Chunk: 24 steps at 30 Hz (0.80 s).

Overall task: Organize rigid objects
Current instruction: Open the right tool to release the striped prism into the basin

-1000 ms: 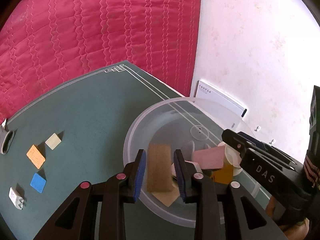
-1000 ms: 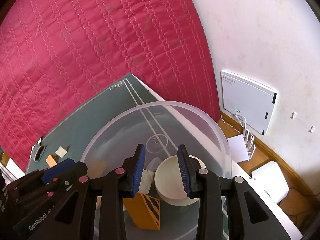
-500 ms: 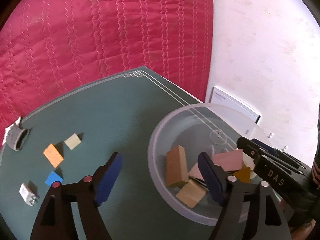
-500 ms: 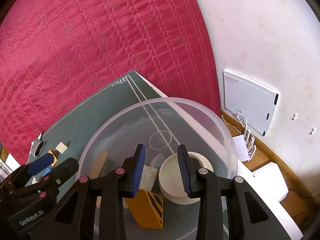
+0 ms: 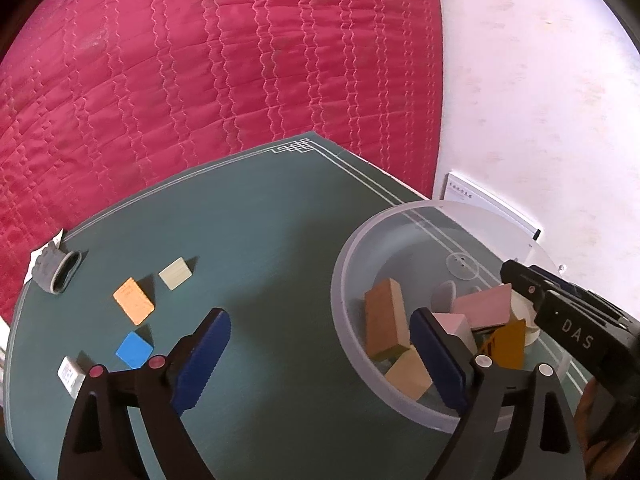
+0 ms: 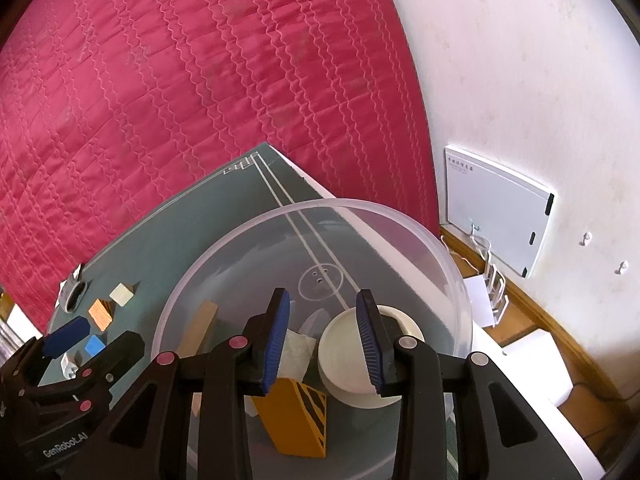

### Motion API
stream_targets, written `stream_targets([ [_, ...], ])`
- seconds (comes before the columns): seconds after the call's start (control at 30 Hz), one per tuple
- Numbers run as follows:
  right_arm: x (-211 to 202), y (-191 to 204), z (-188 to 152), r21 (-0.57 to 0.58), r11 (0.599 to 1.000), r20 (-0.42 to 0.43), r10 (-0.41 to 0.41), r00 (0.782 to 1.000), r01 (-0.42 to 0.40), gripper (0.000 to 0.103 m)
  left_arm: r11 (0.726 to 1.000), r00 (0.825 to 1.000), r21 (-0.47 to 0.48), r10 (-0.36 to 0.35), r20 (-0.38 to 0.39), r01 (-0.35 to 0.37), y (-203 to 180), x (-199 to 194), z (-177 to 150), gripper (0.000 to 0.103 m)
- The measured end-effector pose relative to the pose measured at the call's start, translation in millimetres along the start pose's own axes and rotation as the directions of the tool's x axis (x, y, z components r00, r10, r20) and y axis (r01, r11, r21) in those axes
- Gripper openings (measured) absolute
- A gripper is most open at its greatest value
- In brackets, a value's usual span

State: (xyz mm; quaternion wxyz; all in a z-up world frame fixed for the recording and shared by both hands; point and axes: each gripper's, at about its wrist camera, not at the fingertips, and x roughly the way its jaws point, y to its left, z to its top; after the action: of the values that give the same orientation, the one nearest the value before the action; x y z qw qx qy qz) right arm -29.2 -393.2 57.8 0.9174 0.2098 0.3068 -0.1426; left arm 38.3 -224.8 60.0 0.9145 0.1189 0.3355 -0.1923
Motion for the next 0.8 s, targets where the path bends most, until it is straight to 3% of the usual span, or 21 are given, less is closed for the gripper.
stream_targets([
  [0.8, -19.9, 25.3, -4.2, -0.113, 0.994, 0.089, -0.003, 0.996, 0.013, 0.051, 0.996, 0.997, -0.03, 0.079, -0.006, -0.079, 23.1, -12.6, -18.6, 0.096],
])
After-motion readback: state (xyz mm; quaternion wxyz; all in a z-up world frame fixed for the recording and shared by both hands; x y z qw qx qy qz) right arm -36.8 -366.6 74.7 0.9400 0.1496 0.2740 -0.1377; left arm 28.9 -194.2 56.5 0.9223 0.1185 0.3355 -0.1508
